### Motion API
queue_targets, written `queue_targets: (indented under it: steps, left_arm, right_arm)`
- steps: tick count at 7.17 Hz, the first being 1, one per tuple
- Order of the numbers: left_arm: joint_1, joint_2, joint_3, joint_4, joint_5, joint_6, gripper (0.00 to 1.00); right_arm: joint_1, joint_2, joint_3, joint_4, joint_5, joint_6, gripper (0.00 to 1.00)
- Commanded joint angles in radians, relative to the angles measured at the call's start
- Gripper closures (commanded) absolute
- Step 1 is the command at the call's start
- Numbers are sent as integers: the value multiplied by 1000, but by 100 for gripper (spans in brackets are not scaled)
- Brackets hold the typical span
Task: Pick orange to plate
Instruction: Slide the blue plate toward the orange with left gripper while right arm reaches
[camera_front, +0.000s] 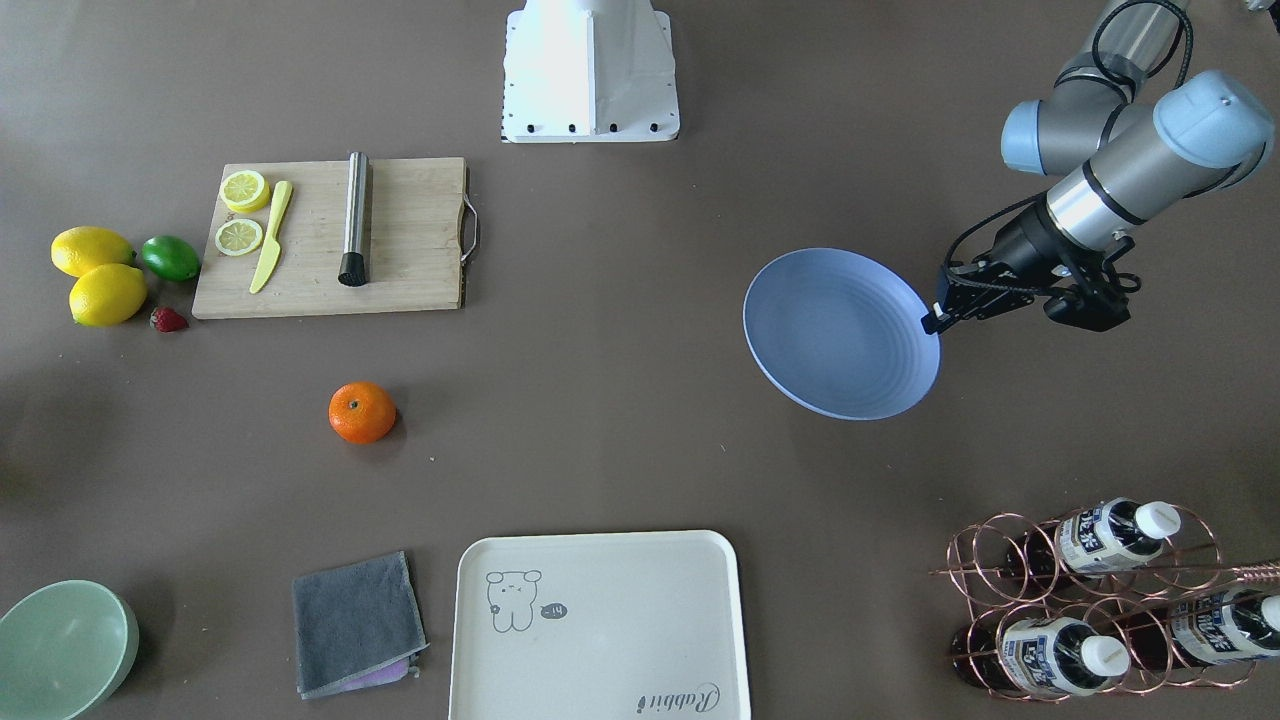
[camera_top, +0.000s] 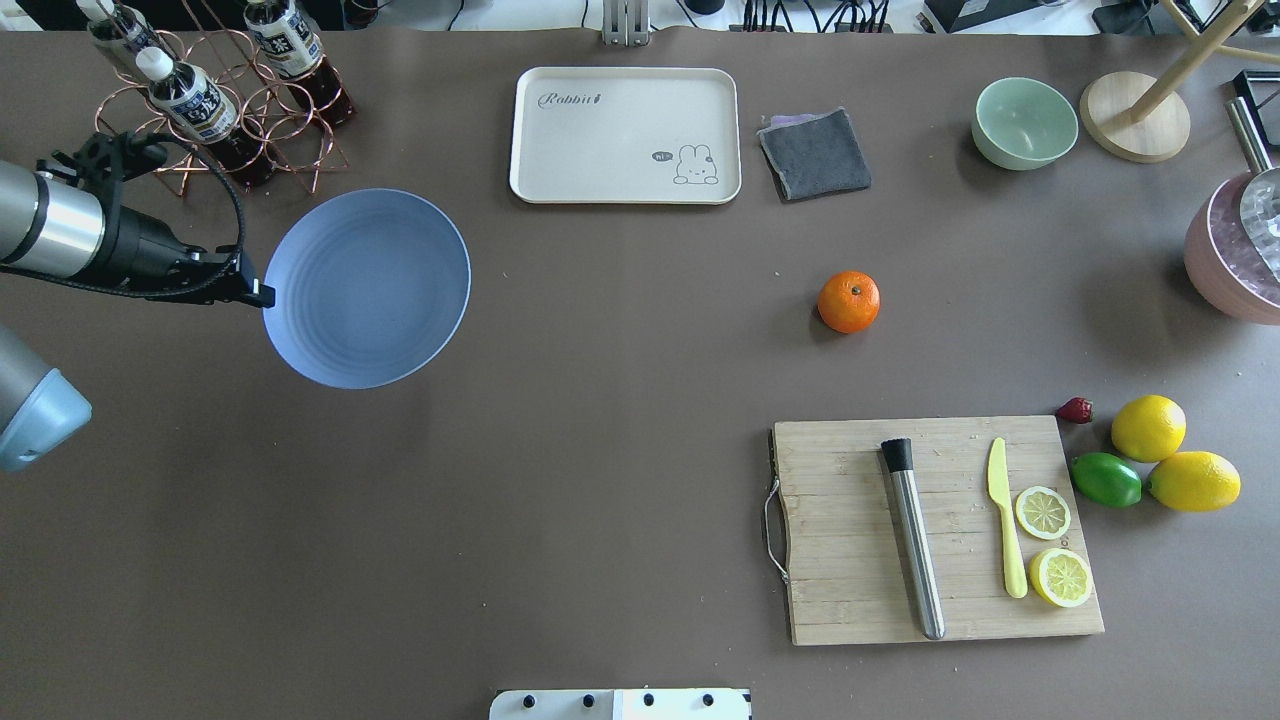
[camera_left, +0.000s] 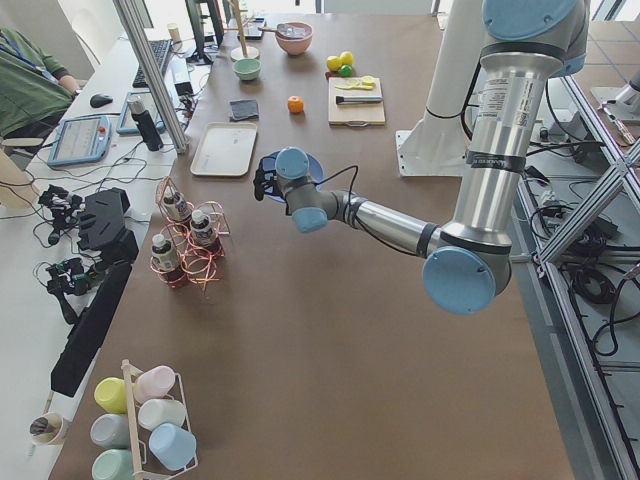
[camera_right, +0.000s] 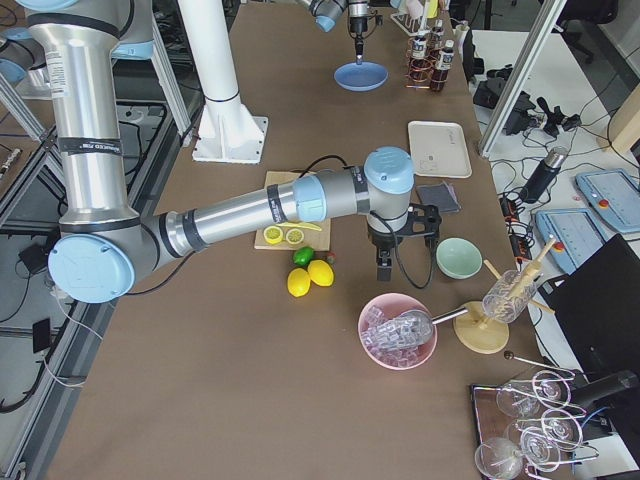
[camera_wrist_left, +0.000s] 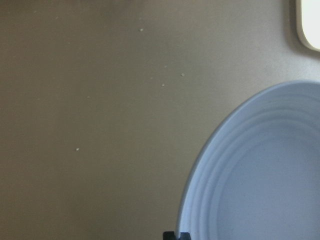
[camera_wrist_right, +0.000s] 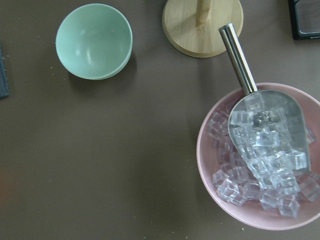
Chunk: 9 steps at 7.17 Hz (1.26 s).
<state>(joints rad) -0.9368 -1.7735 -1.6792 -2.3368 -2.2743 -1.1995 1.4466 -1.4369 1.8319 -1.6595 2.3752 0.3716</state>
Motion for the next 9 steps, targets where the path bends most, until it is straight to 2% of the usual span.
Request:
queue_targets:
  steps: [1, 2, 3, 4, 5, 6, 8, 9]
  left_arm:
    - [54, -145, -23, 190, 88, -8, 100]
    - [123, -218, -23, 268, 160, -46, 100]
    - [174, -268, -25, 304, 209, -76, 100]
    - [220, -280, -31, 306, 241, -98, 100]
    - [293, -288, -27, 307, 315, -101, 100]
    - [376, -300, -19, 310, 405, -107, 100]
    - [416, -331, -17, 361, 440, -127, 100]
    - [438, -333, -10, 363, 476, -129, 100]
  right_arm:
    - [-150, 82, -9, 108, -30, 227, 0]
    - [-225, 96, -16, 177, -68, 325, 0]
    - [-279, 114, -19, 197, -118, 387, 0]
    - [-338, 131, -31, 198, -173, 435, 0]
    - [-397, 141, -42, 204, -207, 476, 0]
    - [-432, 165, -77, 246, -211, 506, 0]
    - [-494, 187, -123, 322, -229, 601, 0]
    - [-512, 203, -146, 322, -243, 607, 0]
